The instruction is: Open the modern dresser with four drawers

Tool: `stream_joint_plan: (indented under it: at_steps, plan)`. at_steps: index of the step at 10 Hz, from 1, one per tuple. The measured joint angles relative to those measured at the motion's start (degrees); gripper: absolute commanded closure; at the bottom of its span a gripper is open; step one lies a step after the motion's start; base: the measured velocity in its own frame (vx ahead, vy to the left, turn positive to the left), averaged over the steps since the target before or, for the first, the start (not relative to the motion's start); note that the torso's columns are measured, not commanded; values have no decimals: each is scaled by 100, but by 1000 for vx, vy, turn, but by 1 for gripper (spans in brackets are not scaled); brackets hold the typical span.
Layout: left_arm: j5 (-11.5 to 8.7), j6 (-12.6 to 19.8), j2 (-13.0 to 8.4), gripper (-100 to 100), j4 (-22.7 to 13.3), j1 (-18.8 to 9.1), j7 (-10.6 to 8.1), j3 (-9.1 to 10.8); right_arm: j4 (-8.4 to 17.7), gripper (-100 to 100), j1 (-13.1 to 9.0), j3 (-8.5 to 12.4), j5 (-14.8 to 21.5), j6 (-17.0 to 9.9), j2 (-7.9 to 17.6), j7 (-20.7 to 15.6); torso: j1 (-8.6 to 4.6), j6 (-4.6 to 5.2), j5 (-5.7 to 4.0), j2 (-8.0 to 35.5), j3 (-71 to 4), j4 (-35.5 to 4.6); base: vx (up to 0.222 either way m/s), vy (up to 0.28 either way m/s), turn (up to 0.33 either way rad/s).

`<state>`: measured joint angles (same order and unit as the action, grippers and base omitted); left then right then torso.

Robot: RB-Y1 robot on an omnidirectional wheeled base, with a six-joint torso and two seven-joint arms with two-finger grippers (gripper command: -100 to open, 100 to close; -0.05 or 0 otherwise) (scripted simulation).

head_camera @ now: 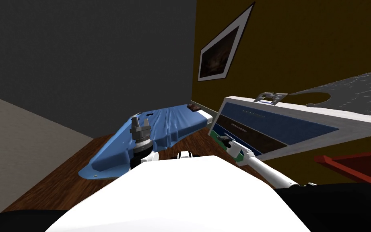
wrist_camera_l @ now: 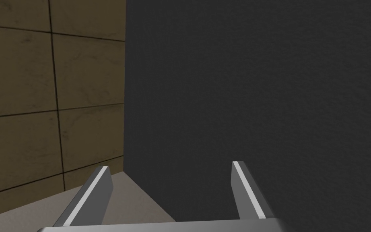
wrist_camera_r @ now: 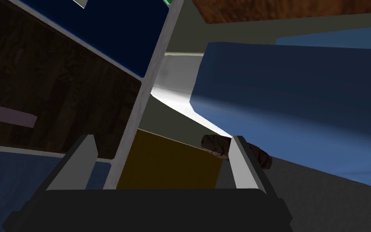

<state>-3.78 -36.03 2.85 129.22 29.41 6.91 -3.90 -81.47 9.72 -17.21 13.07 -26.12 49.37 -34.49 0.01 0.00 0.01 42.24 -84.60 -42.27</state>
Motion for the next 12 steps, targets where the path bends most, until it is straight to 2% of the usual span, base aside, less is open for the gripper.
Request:
stream_joint_plan:
  at_steps: [1,2,3,4,5,7,8,9,10,11,12]
  plan:
    - [0,0,0,0,0,0,0,0,156,-100,-82,-47,-40,-112,205,-84,-1,-2,0,-1,-1,0,36,4,97]
    - [0,0,0,0,0,0,0,0,330,-100,-109,-46,15,-151,255,-132,-3,3,-3,4,3,0,39,11,160]
    - [0,0,0,0,0,0,0,0,507,-100,-135,-63,11,-222,448,-200,-1,-1,0,5,3,-2,62,18,239]
    - [0,0,0,0,0,0,0,0,593,-100,-162,-89,36,-428,650,-303,4,-3,0,-1,0,0,51,7,69]
    - [0,0,0,0,0,1,0,0,809,-100,-202,-86,125,-479,696,-345,-2,5,-2,5,3,0,47,5,80]
    - [0,0,0,0,0,0,0,0,975,-100,-250,-124,40,-687,1022,-490,-3,1,-2,10,7,-2,41,-1,100]
    - [0,0,0,0,0,0,0,0,1316,-100,-390,-157,142,-670,1076,-538,-3,-2,-2,5,5,-2,65,-5,181]
    - [0,0,0,0,0,0,0,0,1584,-100,-437,-168,218,-724,1194,-597,-3,-1,-1,-1,0,0,56,-11,58]
    - [0,0,0,0,0,1,0,1,1585,-100,-423,-172,158,-839,1366,-662,-2,3,-1,3,2,-1,46,-8,88]
    - [0,0,0,0,0,0,0,0,1466,-100,-222,-110,125,-991,1646,-675,0,2,0,10,6,-3,30,-9,41]
    - [0,0,0,0,0,0,0,0,1572,-100,-295,-131,150,-1069,1691,-706,-1,-1,-3,11,9,-3,9,-3,-1]
